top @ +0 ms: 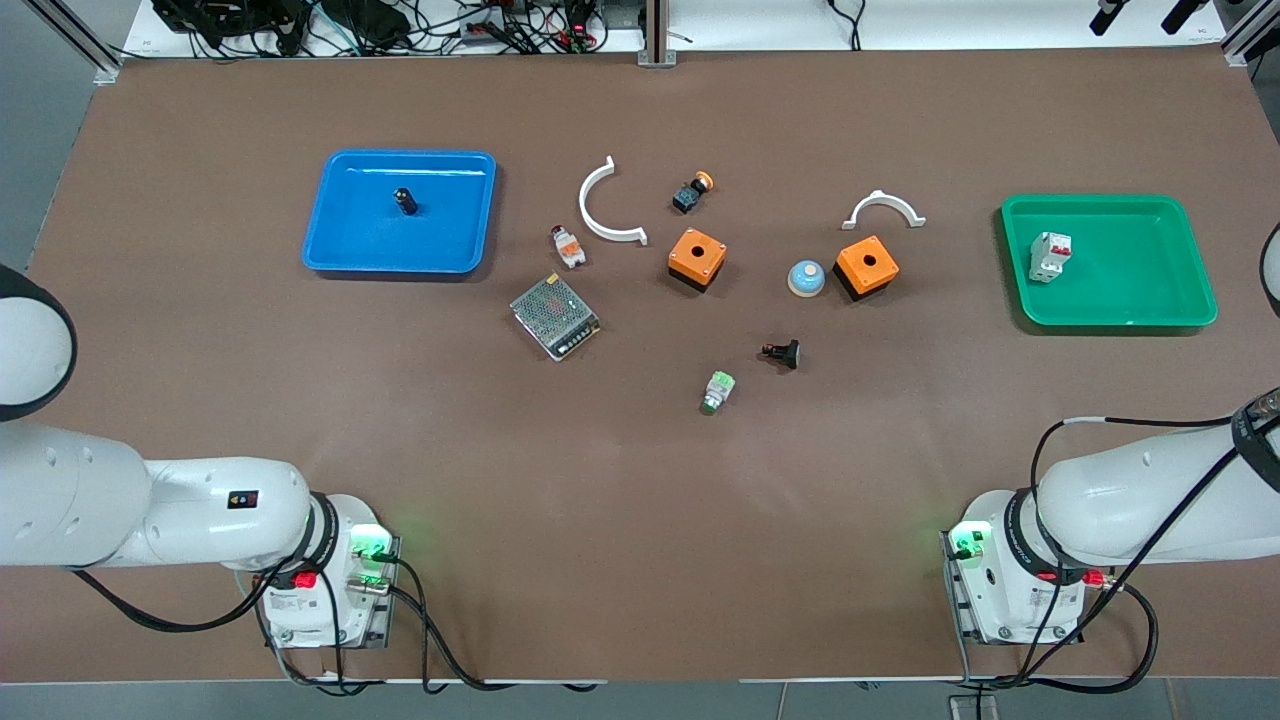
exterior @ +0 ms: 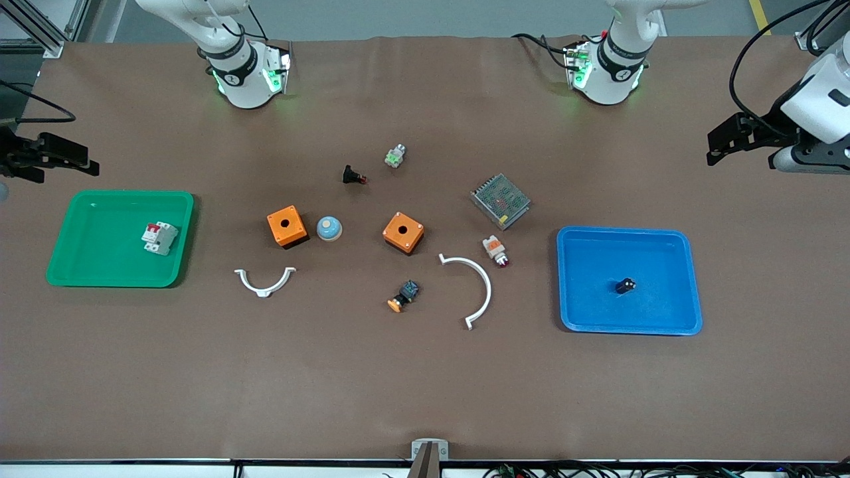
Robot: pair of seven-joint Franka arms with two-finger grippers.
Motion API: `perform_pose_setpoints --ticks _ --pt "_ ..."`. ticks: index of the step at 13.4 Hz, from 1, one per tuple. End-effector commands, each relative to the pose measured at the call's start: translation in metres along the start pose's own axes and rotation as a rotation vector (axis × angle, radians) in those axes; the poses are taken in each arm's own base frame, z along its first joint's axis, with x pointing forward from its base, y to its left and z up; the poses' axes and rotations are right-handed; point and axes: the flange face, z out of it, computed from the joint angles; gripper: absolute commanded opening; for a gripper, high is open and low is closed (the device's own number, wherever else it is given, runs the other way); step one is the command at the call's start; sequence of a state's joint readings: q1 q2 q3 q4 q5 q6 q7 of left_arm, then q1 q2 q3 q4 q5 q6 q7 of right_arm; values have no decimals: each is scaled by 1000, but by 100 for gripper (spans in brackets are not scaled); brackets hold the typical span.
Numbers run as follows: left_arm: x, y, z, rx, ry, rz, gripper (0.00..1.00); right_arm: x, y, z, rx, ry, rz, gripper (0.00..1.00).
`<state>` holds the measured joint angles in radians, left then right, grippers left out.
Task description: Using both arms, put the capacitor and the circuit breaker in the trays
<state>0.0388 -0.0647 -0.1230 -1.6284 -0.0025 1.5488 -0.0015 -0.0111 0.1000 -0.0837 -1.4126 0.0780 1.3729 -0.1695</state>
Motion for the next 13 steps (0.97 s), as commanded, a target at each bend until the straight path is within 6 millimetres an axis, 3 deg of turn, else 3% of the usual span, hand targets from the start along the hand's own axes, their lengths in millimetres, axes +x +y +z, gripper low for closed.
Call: perform_pose_setpoints --ticks 1,5,9,13 --pt "-2 -3 -8 12 13 -5 100 5 2 -4 -10 70 -5 100" --pt "7 3 -9 12 18 7 100 4 -6 -1 -15 73 -23 100" --pt "7 3 -9 6 18 5 100 2 -1 15 -4 12 -1 100" --pt "7 2 -9 1 18 -15 100 -2 11 6 -11 38 35 100"
